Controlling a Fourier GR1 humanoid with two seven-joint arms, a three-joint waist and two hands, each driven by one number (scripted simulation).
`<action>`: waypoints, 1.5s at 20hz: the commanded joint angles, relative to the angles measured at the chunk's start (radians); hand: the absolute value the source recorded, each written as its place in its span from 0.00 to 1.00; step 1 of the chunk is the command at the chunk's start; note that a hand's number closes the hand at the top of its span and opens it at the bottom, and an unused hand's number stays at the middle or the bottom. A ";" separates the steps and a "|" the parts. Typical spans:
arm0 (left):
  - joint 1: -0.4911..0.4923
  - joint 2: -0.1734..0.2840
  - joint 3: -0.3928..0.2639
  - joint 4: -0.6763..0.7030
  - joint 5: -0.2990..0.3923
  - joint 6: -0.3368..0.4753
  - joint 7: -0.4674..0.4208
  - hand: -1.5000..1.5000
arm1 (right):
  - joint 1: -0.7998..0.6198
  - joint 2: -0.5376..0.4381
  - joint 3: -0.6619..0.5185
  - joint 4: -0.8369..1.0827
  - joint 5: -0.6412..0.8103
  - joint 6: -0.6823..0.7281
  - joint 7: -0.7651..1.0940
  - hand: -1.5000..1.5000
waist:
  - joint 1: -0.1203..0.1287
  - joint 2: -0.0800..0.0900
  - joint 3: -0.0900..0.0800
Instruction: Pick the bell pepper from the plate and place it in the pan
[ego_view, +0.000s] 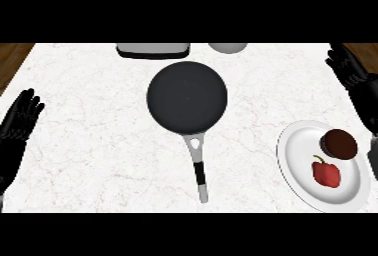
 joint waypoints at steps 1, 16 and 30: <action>-0.012 -0.079 -0.010 0.056 -0.020 0.010 -0.018 0.50 | -0.027 -0.002 -0.045 0.015 -0.054 0.077 -0.046 1.00 | -0.006 -0.002 0.016; -0.116 -0.186 -0.044 0.026 0.062 0.146 0.278 0.50 | 0.534 -0.285 -0.415 0.138 0.123 0.240 -0.877 0.00 | -0.039 -0.005 0.018; -0.222 -0.226 -0.050 0.111 0.026 0.096 0.301 0.50 | 0.406 -0.414 -0.249 -0.052 0.481 0.168 -0.612 0.00 | 0.008 0.001 0.015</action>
